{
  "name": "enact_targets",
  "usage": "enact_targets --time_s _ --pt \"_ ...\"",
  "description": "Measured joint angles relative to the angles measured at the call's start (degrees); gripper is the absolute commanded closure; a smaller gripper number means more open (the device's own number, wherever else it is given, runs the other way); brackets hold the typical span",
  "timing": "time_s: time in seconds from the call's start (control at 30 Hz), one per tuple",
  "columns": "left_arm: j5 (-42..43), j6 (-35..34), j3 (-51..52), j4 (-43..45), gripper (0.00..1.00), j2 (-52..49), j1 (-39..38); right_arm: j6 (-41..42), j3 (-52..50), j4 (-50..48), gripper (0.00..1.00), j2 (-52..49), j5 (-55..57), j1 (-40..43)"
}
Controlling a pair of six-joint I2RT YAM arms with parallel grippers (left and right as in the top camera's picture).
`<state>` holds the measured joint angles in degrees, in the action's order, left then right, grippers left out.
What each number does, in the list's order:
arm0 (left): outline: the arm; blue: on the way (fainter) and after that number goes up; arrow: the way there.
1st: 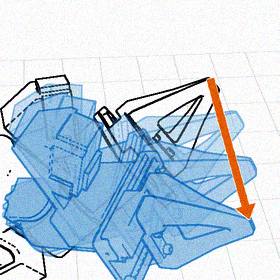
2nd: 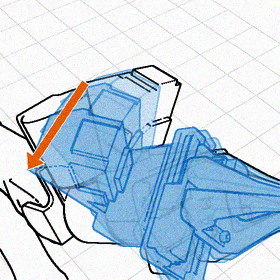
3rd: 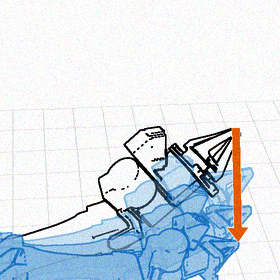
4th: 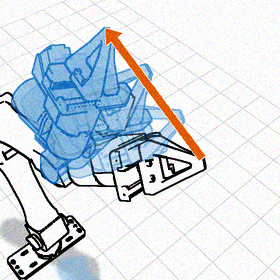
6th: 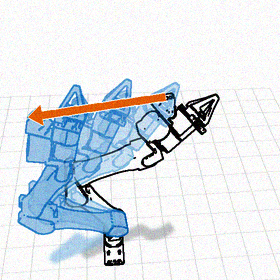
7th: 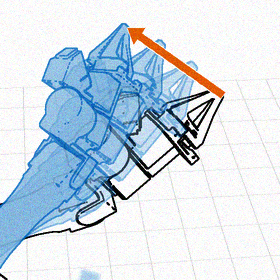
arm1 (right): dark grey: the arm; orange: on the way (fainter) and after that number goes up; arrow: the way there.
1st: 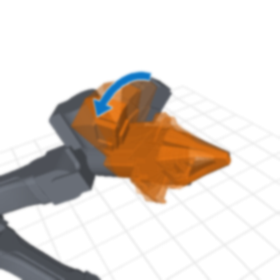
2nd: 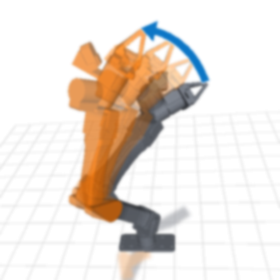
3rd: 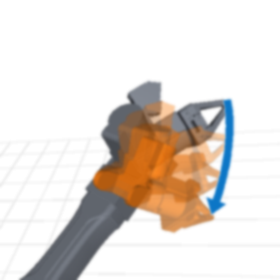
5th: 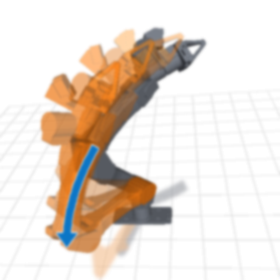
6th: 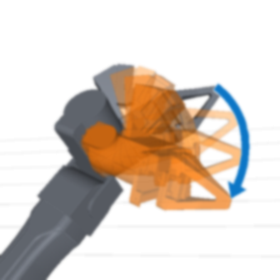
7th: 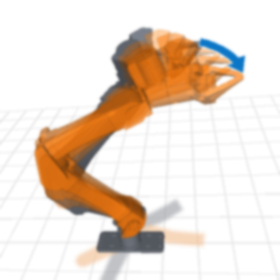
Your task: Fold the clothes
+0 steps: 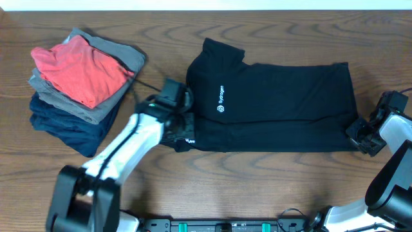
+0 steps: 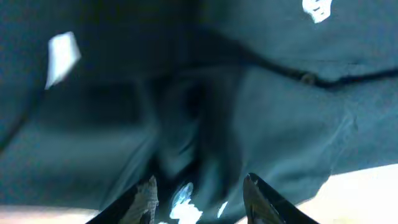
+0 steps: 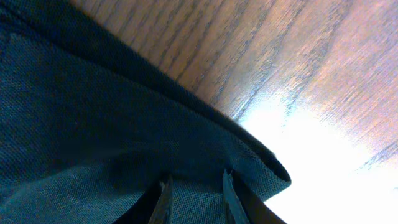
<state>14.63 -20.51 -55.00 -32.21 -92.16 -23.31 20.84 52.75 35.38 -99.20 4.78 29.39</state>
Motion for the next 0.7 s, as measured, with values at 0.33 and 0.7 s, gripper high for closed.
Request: enact_targets --time_s 0.33,0.7 --pt "-1.16 -0.13 -0.55 4.57 0.53 -9.03 -0.70 0.00 0.00 0.04 0.73 0.00 0.02 0.00" --pt "-2.82 -2.16 -1.40 -5.31 0.53 -9.09 -0.76 0.70 0.28 4.94 0.75 0.07 1.73 0.17"
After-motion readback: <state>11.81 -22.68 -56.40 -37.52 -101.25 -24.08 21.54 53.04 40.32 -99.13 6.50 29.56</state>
